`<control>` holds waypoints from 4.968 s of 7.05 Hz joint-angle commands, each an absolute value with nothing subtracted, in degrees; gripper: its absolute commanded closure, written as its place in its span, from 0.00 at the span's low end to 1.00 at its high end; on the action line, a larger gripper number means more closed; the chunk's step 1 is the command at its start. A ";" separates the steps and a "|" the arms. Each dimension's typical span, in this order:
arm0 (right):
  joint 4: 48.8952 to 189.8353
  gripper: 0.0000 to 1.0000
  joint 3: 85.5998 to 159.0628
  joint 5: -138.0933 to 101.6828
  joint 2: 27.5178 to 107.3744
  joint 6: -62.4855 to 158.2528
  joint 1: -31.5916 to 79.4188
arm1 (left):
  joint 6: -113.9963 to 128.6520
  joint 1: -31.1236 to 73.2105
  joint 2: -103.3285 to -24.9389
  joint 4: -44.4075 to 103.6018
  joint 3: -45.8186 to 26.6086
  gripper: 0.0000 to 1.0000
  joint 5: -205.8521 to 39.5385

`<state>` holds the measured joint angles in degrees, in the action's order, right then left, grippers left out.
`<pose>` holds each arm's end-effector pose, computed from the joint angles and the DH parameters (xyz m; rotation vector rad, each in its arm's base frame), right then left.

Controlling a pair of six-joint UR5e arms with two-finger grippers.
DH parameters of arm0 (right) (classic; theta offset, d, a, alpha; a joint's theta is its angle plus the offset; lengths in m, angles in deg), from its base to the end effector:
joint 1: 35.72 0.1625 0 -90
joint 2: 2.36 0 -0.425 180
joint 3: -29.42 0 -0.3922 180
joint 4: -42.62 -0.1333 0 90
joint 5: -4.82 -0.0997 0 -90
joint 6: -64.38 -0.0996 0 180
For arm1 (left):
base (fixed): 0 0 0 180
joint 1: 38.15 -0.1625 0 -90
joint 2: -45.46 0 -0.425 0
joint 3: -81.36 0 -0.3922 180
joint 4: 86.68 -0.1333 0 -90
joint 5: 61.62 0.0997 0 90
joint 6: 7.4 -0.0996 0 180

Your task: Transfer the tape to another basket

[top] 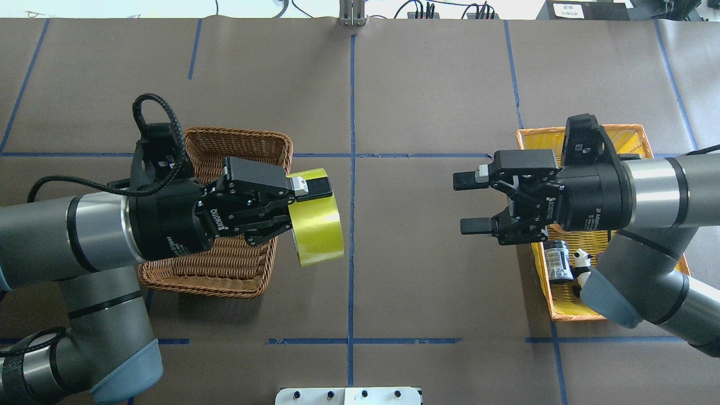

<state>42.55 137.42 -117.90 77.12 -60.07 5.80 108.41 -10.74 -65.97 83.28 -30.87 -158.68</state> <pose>-0.2828 -0.3565 0.2655 -0.2208 -1.9825 0.2636 0.3581 -0.3221 0.1496 -0.0416 2.1800 -0.4030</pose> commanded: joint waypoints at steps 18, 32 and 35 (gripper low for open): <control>62.66 0.00 136.04 -122.98 94.23 -24.82 18.07 | 63.00 -1.06 -73.63 9.82 -13.04 0.97 -180.54; 97.74 0.00 135.86 -137.25 95.80 28.83 36.90 | 11.51 26.47 -60.92 -7.67 -30.62 0.00 -188.94; 113.92 0.00 135.51 -137.57 99.58 55.95 46.95 | -20.29 45.18 -56.50 -7.14 -14.26 0.00 -195.18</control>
